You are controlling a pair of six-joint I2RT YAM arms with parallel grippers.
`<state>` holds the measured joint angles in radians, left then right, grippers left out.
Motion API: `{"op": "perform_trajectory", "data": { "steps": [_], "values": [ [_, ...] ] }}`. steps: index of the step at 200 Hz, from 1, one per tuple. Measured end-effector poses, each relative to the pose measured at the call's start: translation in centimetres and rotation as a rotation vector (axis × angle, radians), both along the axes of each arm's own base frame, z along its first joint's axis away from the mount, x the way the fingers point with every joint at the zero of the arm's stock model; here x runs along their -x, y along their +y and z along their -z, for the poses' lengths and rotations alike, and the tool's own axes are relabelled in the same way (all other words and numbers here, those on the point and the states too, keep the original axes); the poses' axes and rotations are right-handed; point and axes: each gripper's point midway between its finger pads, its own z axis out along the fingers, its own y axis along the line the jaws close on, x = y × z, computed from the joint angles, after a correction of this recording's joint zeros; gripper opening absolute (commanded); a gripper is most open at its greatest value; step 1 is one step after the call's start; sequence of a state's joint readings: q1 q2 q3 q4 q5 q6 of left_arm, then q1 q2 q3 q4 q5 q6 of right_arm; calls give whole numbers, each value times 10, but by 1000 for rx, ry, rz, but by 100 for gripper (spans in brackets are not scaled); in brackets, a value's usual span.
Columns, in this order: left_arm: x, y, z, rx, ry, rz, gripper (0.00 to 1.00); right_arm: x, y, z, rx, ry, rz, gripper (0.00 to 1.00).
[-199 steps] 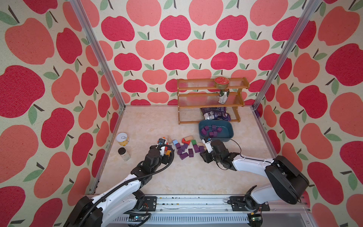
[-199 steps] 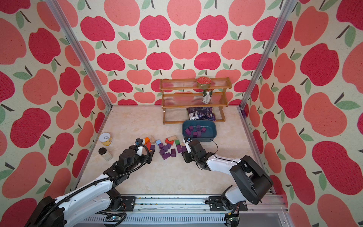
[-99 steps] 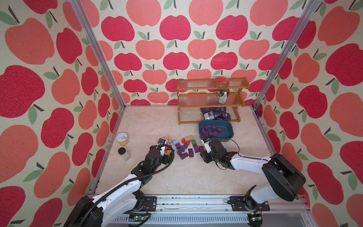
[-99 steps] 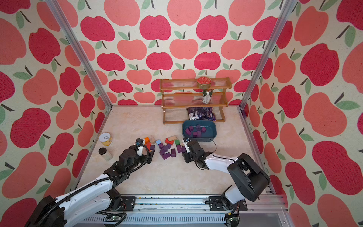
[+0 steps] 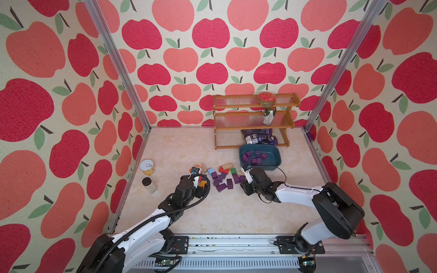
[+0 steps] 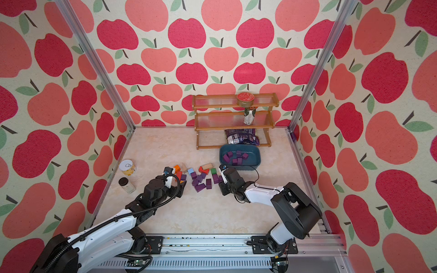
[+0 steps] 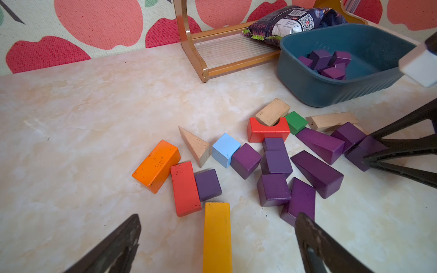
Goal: Pick purple bricks into the storage bin
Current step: Pick up the building block from the center of the board.
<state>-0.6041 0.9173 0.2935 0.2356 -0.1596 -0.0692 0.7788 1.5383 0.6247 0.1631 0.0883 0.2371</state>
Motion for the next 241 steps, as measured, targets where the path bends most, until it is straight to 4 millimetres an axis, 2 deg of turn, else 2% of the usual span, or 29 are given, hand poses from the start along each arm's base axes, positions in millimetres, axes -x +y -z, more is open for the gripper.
{"op": "perform_trajectory", "data": {
  "steps": [31,77,120,215,241],
  "values": [
    [0,0,0,0,0,0,99,-5,2,1,11,-2,8,38],
    [0,0,0,0,0,0,99,-4,-5,12,57,20,23,37],
    [0,0,0,0,0,0,99,-4,-6,11,65,17,27,35],
    [0,0,0,0,0,0,99,-4,-12,-9,46,-43,27,34],
    [0,0,0,0,0,0,99,-6,-14,-21,37,-79,36,34]
  ]
}}
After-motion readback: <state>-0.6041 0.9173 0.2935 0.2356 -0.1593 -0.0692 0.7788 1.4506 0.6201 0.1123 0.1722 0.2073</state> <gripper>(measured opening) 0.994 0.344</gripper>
